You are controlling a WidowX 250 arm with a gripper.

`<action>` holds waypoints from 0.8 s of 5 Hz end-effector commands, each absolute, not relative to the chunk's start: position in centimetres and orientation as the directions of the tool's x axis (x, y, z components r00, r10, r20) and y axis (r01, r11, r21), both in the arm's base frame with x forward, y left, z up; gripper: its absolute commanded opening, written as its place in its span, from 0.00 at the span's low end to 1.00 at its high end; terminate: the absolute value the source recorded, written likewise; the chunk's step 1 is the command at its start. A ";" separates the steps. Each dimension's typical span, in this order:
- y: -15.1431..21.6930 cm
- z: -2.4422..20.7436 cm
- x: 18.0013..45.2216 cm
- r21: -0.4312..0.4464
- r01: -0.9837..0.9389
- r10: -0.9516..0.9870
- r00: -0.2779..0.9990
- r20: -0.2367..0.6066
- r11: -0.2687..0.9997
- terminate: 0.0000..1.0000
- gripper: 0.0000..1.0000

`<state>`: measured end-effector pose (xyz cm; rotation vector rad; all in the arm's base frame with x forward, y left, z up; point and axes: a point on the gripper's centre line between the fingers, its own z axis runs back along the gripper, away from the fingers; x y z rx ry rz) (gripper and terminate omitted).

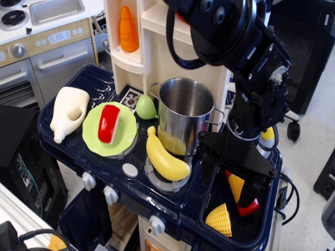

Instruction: Put sushi in pot or pan

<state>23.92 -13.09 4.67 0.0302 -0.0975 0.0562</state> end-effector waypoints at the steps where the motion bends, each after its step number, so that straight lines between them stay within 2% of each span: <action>1: -13.1 4.7 23.9 0.027 -0.058 0.055 0.994 0.098 0.998 0.00 1.00; 2: -9.8 7.5 22.4 0.098 -0.092 0.088 0.995 0.045 0.991 0.00 1.00; 4: -3.4 11.5 20.6 0.220 -0.170 0.149 0.983 0.107 0.961 0.00 1.00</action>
